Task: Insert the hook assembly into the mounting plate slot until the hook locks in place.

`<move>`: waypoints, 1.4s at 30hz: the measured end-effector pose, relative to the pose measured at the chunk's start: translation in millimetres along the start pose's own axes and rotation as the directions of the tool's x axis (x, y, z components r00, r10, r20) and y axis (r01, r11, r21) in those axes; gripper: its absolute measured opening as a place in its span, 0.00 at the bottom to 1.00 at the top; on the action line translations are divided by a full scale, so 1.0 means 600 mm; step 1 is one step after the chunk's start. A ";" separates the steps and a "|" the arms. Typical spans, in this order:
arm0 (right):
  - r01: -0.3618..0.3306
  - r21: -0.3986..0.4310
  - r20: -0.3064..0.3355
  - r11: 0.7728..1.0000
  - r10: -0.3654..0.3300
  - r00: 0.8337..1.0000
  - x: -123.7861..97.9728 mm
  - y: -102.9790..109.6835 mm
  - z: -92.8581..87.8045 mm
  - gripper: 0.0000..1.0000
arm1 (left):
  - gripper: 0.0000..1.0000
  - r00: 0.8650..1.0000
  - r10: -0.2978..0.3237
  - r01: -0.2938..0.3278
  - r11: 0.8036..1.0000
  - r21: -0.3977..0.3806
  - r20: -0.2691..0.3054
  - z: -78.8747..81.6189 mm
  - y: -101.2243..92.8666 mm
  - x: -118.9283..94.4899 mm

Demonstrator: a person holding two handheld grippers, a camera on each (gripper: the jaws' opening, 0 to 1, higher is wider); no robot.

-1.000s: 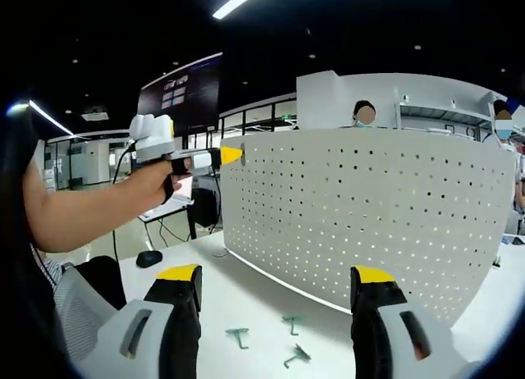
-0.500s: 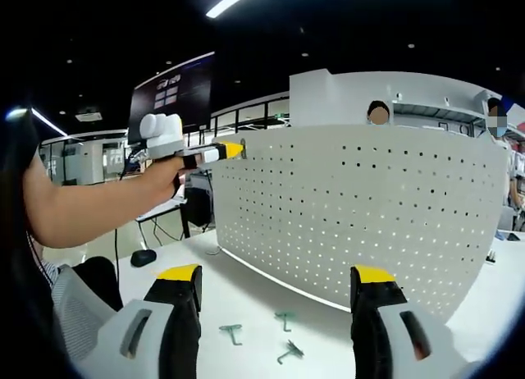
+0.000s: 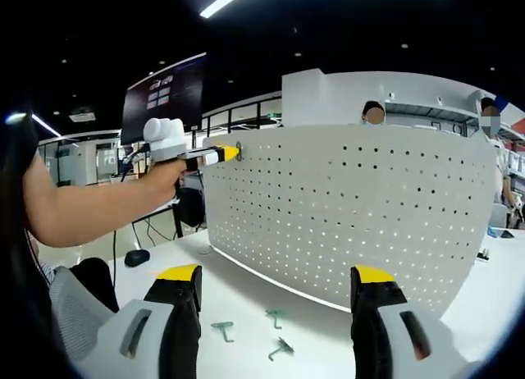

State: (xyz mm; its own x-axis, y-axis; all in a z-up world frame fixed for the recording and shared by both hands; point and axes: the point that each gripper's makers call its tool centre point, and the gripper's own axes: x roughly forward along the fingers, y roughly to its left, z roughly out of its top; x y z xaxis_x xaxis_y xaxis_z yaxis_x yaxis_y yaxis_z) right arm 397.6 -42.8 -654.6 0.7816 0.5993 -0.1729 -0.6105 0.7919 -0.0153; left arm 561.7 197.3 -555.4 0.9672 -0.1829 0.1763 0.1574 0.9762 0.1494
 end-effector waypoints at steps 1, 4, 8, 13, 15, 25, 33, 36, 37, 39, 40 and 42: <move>0.002 0.000 -0.001 1.000 -0.002 1.000 0.000 -0.001 -0.001 0.72 | 0.03 1.000 0.002 -0.002 1.000 0.000 -0.003 -0.001 0.000 0.001; 0.004 0.001 -0.004 1.000 -0.004 1.000 -0.001 -0.003 -0.002 0.72 | 0.03 1.000 0.011 -0.011 1.000 0.001 -0.008 -0.005 0.002 0.006; 0.007 0.000 -0.008 1.000 -0.007 1.000 -0.002 -0.007 -0.002 0.72 | 0.03 1.000 0.020 -0.020 1.000 -0.001 -0.011 -0.009 0.005 0.009; 0.009 -0.003 -0.010 1.000 -0.009 1.000 0.000 -0.011 0.000 0.72 | 0.03 1.000 0.022 -0.022 1.000 0.004 -0.010 -0.009 0.006 0.011; 0.008 -0.005 -0.010 1.000 -0.008 1.000 0.001 -0.010 0.001 0.72 | 0.03 1.000 0.021 -0.021 1.000 0.006 -0.011 -0.009 0.005 0.012; 0.011 0.002 -0.016 1.000 -0.011 1.000 0.001 -0.012 -0.005 0.72 | 0.03 1.000 0.024 -0.023 0.997 0.074 -0.018 -0.009 0.002 0.015; 0.016 0.008 -0.021 1.000 -0.016 1.000 0.000 -0.015 -0.010 0.72 | 0.03 0.998 0.049 -0.042 0.984 0.170 -0.035 -0.007 -0.002 0.020; 0.019 0.007 -0.020 1.000 -0.018 1.000 -0.001 -0.016 -0.009 0.71 | 0.03 0.998 0.054 -0.048 0.985 0.165 -0.028 -0.006 0.001 0.022; 0.019 0.007 -0.019 1.000 -0.019 1.000 -0.001 -0.017 -0.009 0.71 | 0.03 0.998 0.053 -0.048 0.986 0.160 -0.026 -0.007 0.001 0.022; 0.023 0.007 -0.019 1.000 -0.022 1.000 -0.002 -0.018 -0.008 0.71 | 0.03 0.998 0.050 -0.047 0.987 0.153 -0.022 -0.007 0.002 0.023; 0.023 0.007 -0.020 1.000 -0.023 1.000 -0.002 -0.018 -0.009 0.71 | 0.03 0.999 0.050 -0.046 0.987 0.152 -0.021 -0.007 0.003 0.023; 0.024 0.009 -0.021 1.000 -0.023 1.000 -0.002 -0.018 -0.009 0.71 | 0.03 0.999 0.046 -0.043 0.986 0.162 -0.017 -0.007 0.002 0.023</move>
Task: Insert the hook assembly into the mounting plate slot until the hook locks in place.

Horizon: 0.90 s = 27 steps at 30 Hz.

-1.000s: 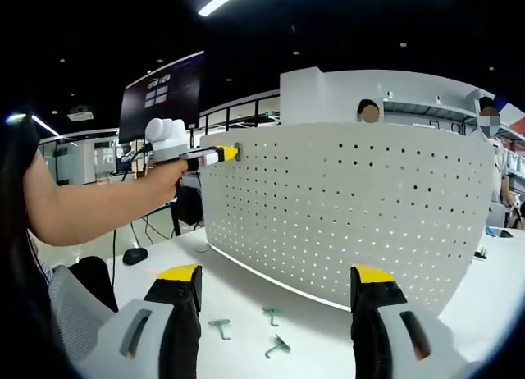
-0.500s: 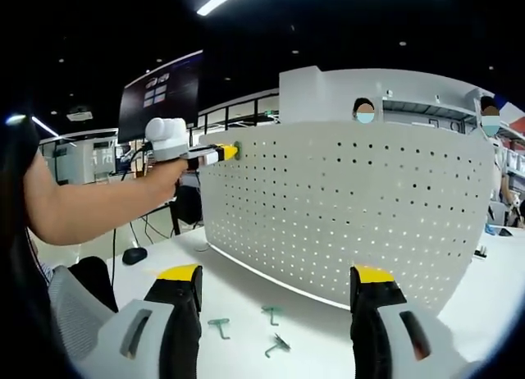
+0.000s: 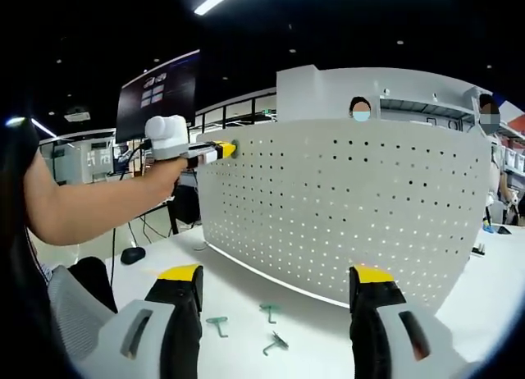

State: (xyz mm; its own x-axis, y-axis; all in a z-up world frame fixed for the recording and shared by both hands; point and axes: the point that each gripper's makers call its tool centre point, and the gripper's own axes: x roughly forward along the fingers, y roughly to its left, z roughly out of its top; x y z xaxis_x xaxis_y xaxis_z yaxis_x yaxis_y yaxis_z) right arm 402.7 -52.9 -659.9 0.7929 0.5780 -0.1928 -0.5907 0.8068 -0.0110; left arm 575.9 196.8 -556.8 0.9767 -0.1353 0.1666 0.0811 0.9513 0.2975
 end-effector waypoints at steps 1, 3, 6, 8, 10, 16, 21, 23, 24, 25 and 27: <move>-0.001 0.001 -0.001 1.000 0.001 1.000 0.000 0.001 -0.001 0.71 | 0.03 1.000 0.000 0.000 1.000 -0.002 0.004 -0.001 0.000 0.000; -0.003 0.001 0.000 1.000 0.003 1.000 0.001 0.003 0.000 0.71 | 0.03 1.000 0.000 0.000 1.000 -0.013 0.008 -0.004 0.000 0.001; -0.003 0.000 0.004 1.000 0.003 1.000 0.000 0.003 0.002 0.71 | 0.03 1.000 0.006 -0.006 1.000 -0.010 0.014 -0.004 -0.001 0.002; 0.001 0.000 0.007 1.000 -0.001 1.000 -0.001 0.000 0.003 0.71 | 0.03 1.000 0.011 -0.011 1.000 -0.008 0.022 -0.004 0.000 0.002; 0.006 0.003 0.006 1.000 -0.006 1.000 -0.004 -0.002 0.002 0.71 | 0.03 1.000 0.010 -0.010 1.000 -0.005 0.023 -0.004 0.000 0.003; 0.008 0.010 0.006 1.000 -0.008 1.000 -0.006 -0.001 -0.001 0.70 | 0.04 1.000 0.009 -0.010 0.993 0.120 0.012 -0.004 -0.005 0.003; 0.006 0.008 0.011 1.000 -0.006 1.000 -0.006 0.000 0.002 0.70 | 0.05 1.000 0.016 -0.017 0.996 0.083 0.011 -0.006 -0.004 0.001; 0.009 0.007 0.011 1.000 -0.009 1.000 -0.008 -0.002 0.003 0.70 | 0.05 1.000 0.015 -0.016 0.996 0.090 0.011 -0.006 -0.005 0.001; 0.010 0.007 0.011 1.000 -0.010 1.000 -0.008 -0.003 0.002 0.70 | 0.05 1.000 0.014 -0.015 0.996 0.085 0.011 -0.006 -0.005 0.000; 0.011 0.008 0.011 1.000 -0.011 1.000 -0.009 -0.003 0.002 0.70 | 0.05 1.000 0.007 -0.008 0.999 0.052 0.014 -0.005 -0.004 0.000; 0.014 0.009 0.012 1.000 -0.014 1.000 -0.010 -0.005 0.003 0.70 | 0.05 1.000 -0.001 0.002 1.000 -0.012 0.018 -0.005 -0.005 -0.002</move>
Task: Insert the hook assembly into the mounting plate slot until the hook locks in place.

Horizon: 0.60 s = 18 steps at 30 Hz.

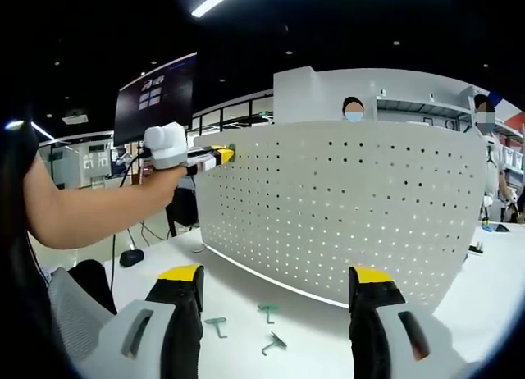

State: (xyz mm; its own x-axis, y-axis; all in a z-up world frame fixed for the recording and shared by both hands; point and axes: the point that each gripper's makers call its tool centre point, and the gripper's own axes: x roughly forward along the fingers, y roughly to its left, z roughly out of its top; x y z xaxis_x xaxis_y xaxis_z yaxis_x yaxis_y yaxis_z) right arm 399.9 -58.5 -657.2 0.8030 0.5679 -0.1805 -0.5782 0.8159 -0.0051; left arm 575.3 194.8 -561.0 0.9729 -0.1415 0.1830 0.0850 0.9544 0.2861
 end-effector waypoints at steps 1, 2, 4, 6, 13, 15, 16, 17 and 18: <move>0.001 0.001 0.000 1.000 -0.001 1.000 0.000 -0.001 0.000 0.70 | 0.06 1.000 -0.004 0.004 1.000 -0.008 0.001 0.000 0.002 -0.001; 0.002 0.001 0.000 1.000 -0.002 1.000 0.000 -0.001 0.000 0.70 | 0.06 1.000 -0.004 0.004 1.000 -0.012 -0.003 0.000 0.003 -0.001; 0.002 0.002 0.000 1.000 -0.002 1.000 -0.001 -0.001 -0.001 0.70 | 0.07 1.000 -0.014 0.014 0.999 -0.040 -0.007 -0.002 0.003 -0.002; 0.002 0.002 0.000 1.000 -0.002 1.000 -0.001 -0.001 -0.001 0.70 | 0.09 1.000 -0.014 0.013 0.998 -0.060 -0.010 -0.003 0.006 -0.004; -0.001 0.003 0.004 1.000 0.001 1.000 -0.001 -0.001 -0.001 0.70 | 0.14 0.999 -0.031 0.030 0.995 -0.097 -0.011 -0.001 0.004 -0.016; -0.001 0.002 0.005 1.000 0.001 1.000 -0.001 -0.002 0.000 0.70 | 0.16 0.999 -0.033 0.032 0.994 -0.107 -0.009 0.002 0.005 -0.022; -0.001 0.003 0.006 1.000 0.001 1.000 -0.001 -0.001 0.000 0.70 | 0.17 0.999 -0.033 0.033 0.993 -0.115 -0.003 0.005 0.006 -0.027; -0.001 0.004 0.007 1.000 0.001 1.000 -0.001 -0.002 0.000 0.70 | 0.18 0.999 -0.033 0.032 0.992 -0.119 -0.002 0.005 0.008 -0.029; -0.001 0.003 0.007 1.000 0.001 1.000 -0.002 -0.002 0.000 0.70 | 0.20 0.999 -0.032 0.032 0.992 -0.126 -0.002 0.007 0.010 -0.033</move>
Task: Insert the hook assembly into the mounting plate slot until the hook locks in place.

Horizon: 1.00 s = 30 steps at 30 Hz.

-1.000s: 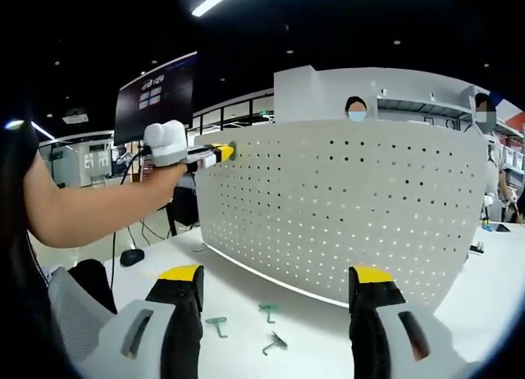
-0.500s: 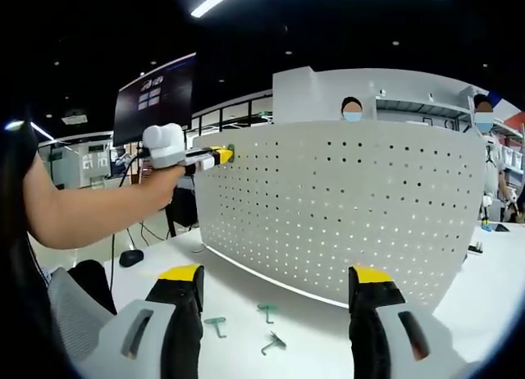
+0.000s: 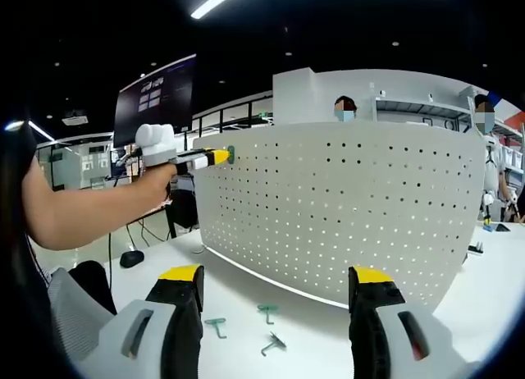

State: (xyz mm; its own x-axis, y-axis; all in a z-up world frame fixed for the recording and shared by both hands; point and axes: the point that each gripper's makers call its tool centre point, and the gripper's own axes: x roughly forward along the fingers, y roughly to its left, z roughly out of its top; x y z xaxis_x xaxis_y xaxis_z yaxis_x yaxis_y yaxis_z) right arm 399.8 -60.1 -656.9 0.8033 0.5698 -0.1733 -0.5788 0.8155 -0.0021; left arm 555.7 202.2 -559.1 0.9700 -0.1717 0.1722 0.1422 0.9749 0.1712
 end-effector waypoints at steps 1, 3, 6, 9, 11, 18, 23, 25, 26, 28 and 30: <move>0.000 -0.001 0.001 1.000 0.000 1.000 0.000 0.000 0.000 0.70 | 0.21 1.000 -0.001 0.001 1.000 -0.006 0.000 0.001 0.001 -0.003; 0.001 0.000 0.004 1.000 -0.001 1.000 -0.001 -0.001 0.001 0.70 | 0.24 1.000 -0.003 0.003 1.000 -0.018 0.001 0.003 0.002 -0.010; 0.000 -0.002 0.004 1.000 0.000 1.000 -0.003 -0.001 0.002 0.70 | 0.27 1.000 -0.010 0.010 1.000 -0.028 0.000 0.005 0.000 -0.020; 0.000 -0.003 0.005 1.000 0.000 1.000 -0.004 -0.001 0.003 0.70 | 0.30 1.000 -0.023 0.022 0.999 -0.045 -0.011 0.002 -0.004 -0.030; -0.001 -0.004 0.005 1.000 0.001 1.000 -0.005 -0.001 0.003 0.70 | 0.32 0.999 -0.032 0.031 0.998 -0.052 -0.014 0.000 -0.009 -0.036; 0.000 -0.007 0.007 1.000 0.000 1.000 -0.010 -0.001 0.004 0.70 | 0.37 0.998 -0.054 0.053 0.997 -0.058 -0.010 0.007 -0.021 -0.053; 0.000 -0.011 0.009 1.000 0.000 1.000 -0.013 0.001 0.006 0.70 | 0.39 0.998 -0.063 0.062 0.996 -0.063 -0.012 0.008 -0.026 -0.065; 0.000 -0.012 0.011 1.000 0.000 1.000 -0.014 0.001 0.007 0.70 | 0.40 0.998 -0.064 0.063 0.996 -0.066 -0.010 0.010 -0.027 -0.069; 0.001 -0.012 0.012 1.000 0.000 1.000 -0.014 0.001 0.008 0.70 | 0.40 0.998 -0.064 0.064 0.996 -0.067 -0.009 0.011 -0.027 -0.073; 0.002 -0.013 0.014 1.000 -0.001 1.000 -0.016 0.001 0.009 0.70 | 0.40 0.998 -0.067 0.066 0.996 -0.067 -0.009 0.012 -0.028 -0.079; 0.003 -0.014 0.015 1.000 -0.002 1.000 -0.018 0.001 0.010 0.70 | 0.41 0.998 -0.068 0.068 0.995 -0.068 -0.009 0.012 -0.029 -0.086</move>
State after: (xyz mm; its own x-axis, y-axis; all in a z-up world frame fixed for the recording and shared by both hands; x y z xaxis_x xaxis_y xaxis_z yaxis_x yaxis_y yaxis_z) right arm 391.8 -65.1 -649.3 0.8067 0.5693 -0.1582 -0.5787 0.8154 -0.0168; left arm 501.9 193.2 -563.9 0.9598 -0.2366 0.1510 0.2205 0.9685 0.1157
